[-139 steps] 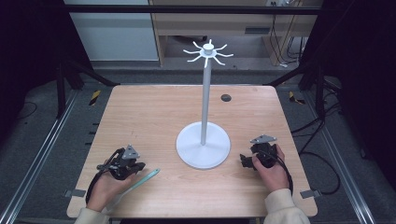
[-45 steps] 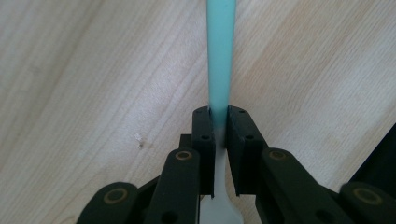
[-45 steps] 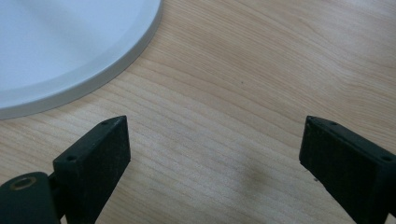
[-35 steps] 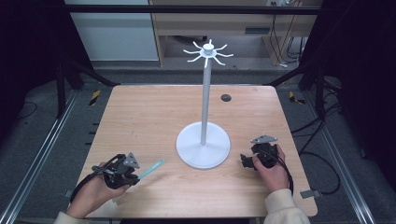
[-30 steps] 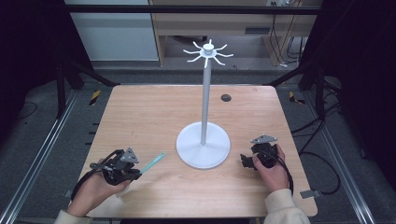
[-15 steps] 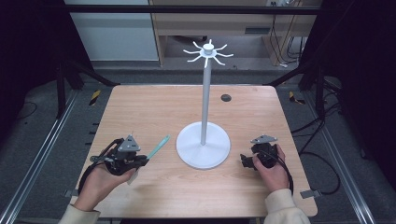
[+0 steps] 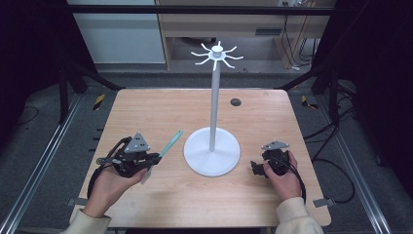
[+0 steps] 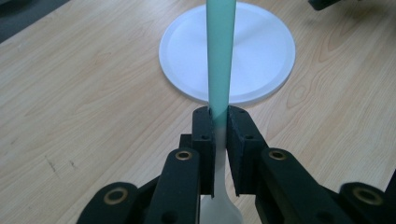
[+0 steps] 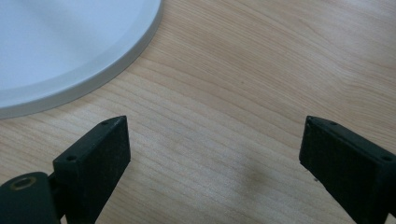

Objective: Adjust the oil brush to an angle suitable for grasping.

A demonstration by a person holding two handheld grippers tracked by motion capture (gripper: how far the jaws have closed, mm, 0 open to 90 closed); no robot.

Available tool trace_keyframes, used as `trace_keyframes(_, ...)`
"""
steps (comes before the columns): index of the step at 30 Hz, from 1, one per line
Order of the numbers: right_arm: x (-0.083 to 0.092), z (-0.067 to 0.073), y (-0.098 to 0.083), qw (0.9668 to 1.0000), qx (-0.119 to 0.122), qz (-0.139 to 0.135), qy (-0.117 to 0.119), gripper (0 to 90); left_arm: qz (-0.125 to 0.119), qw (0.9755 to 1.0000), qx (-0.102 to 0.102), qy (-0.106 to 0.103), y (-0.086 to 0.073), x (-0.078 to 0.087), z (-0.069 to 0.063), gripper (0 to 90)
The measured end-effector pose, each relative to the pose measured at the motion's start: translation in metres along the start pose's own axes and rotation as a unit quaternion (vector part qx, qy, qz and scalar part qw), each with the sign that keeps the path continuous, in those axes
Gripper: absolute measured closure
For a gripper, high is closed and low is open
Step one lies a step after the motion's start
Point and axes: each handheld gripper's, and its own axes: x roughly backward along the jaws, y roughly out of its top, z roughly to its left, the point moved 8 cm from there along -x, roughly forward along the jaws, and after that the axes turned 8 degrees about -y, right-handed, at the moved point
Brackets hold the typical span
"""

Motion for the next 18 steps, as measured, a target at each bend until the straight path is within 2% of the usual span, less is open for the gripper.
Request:
trace_keyframes(9, 0.0, 0.0, 0.0, 1.0, -0.001, -0.001, 0.0, 9.3, -0.035, 0.9994, -0.001, 0.009, 0.023, 0.01, -0.003, 81.8)
trace_keyframes(18, 0.001, 0.001, 0.001, 1.0, -0.002, -0.004, 0.001, 9.3, -0.055, 0.9983, -0.01, 0.013, 0.044, 0.019, -0.008, 81.8)
